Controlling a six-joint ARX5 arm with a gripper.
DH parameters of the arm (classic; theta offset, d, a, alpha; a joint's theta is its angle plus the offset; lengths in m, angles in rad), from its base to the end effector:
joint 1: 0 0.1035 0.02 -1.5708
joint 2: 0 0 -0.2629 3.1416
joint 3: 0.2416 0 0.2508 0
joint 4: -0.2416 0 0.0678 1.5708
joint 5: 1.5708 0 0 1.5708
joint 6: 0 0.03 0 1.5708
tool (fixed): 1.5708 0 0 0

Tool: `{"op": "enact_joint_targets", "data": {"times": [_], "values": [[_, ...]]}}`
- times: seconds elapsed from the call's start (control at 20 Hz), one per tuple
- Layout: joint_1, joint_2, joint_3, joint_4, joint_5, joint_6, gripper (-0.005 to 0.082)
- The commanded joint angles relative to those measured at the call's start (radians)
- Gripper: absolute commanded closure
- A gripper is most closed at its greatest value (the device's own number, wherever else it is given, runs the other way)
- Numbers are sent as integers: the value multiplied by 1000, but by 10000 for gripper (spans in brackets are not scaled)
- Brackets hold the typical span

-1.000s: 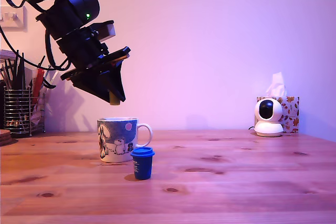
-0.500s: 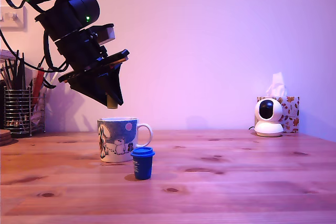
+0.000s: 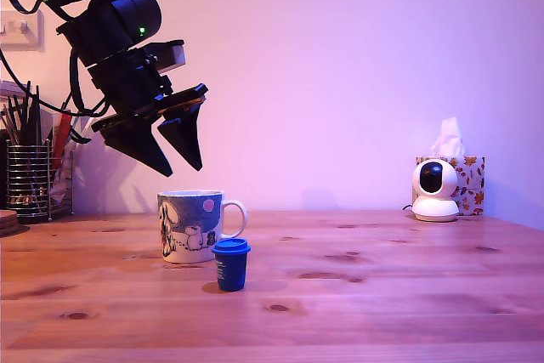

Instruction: Pick up the coffee capsules on the table and drop them inside the coffee cup

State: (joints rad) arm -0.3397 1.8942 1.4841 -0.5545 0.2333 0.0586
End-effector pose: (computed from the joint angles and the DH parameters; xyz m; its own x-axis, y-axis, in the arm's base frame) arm 0.3805 -0.1418 0.2310 0.4456 -0.4027 -0.7996 0.4930 0.8559 -0.1563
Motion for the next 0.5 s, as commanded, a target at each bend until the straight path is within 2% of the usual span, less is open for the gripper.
{"op": "enact_joint_targets", "data": {"times": [0.0,0.3,0.45], "values": [[0,32,7,0,-3,7,263],[-2,32,15,-25,-21,22,265],[-2,31,29,-32,-21,38,333]]}}
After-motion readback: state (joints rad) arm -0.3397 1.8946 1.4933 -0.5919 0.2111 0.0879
